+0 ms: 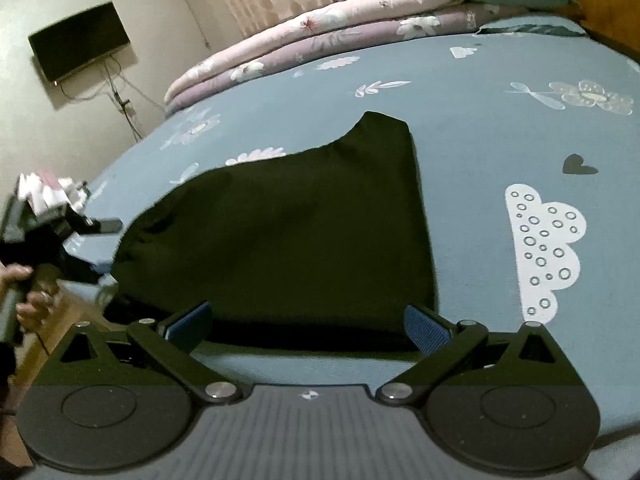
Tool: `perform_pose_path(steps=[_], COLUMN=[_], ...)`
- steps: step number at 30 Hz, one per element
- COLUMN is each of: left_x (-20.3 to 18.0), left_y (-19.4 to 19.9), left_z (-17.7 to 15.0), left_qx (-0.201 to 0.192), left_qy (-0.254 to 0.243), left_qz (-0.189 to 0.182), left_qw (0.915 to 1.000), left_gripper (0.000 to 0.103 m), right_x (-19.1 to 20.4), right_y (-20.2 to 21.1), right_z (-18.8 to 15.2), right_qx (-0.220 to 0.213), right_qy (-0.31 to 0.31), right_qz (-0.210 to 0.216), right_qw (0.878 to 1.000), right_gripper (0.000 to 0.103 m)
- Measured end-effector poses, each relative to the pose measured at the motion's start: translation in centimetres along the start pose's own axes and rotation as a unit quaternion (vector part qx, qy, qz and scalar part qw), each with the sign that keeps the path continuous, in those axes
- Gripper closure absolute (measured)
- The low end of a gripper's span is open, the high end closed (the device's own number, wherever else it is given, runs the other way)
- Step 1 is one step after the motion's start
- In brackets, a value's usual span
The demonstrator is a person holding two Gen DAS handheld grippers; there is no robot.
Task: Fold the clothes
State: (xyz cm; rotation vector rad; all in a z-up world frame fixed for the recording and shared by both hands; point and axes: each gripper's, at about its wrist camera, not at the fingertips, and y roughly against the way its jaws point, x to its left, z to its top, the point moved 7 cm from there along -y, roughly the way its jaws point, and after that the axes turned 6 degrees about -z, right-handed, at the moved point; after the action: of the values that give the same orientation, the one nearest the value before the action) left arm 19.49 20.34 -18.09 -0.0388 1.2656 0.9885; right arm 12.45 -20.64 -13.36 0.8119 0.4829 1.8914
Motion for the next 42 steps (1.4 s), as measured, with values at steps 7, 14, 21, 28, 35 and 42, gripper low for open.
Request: perform_pose_path(steps=[7,14,21,28,35,42], left_x=[0.3,0.0,-0.4,-1.0,-1.2,-1.3], left_y=[-1.4,-2.8,-4.2,-5.2,-5.2,-5.4], left_z=[0.9,1.8,2.7,3.7,3.4,3.2], left_qx=[0.019,0.038,0.059,0.074,0.078,0.077], left_qy=[0.003,0.001,0.000,-0.010,-0.017,-0.019], left_qz=[-0.021,-0.034,-0.054,-0.054,-0.057,-0.065], left_qw=[0.9996,0.9987,0.9968,0.9958,0.9952,0.9947], left_gripper=[0.012,0.008,0.003,0.002,0.002,0.002], right_x=[-1.3,-5.4,-8.3,-8.5,-7.8,-7.2], right_y=[-1.6,-4.7,-8.0,-10.7,-13.3,-12.0], right_z=[1.7,4.8,7.4,9.7,11.6,9.9], right_qx=[0.008,0.039,0.080,0.092,0.105,0.128], right_qy=[-0.066,-0.132,-0.189,-0.175,-0.169,-0.167], right_qz=[0.038,0.058,0.119,0.127,0.147,0.176], right_qw=[0.997,0.989,0.972,0.972,0.969,0.962], right_gripper=[0.000,0.000,0.000,0.000,0.000,0.000])
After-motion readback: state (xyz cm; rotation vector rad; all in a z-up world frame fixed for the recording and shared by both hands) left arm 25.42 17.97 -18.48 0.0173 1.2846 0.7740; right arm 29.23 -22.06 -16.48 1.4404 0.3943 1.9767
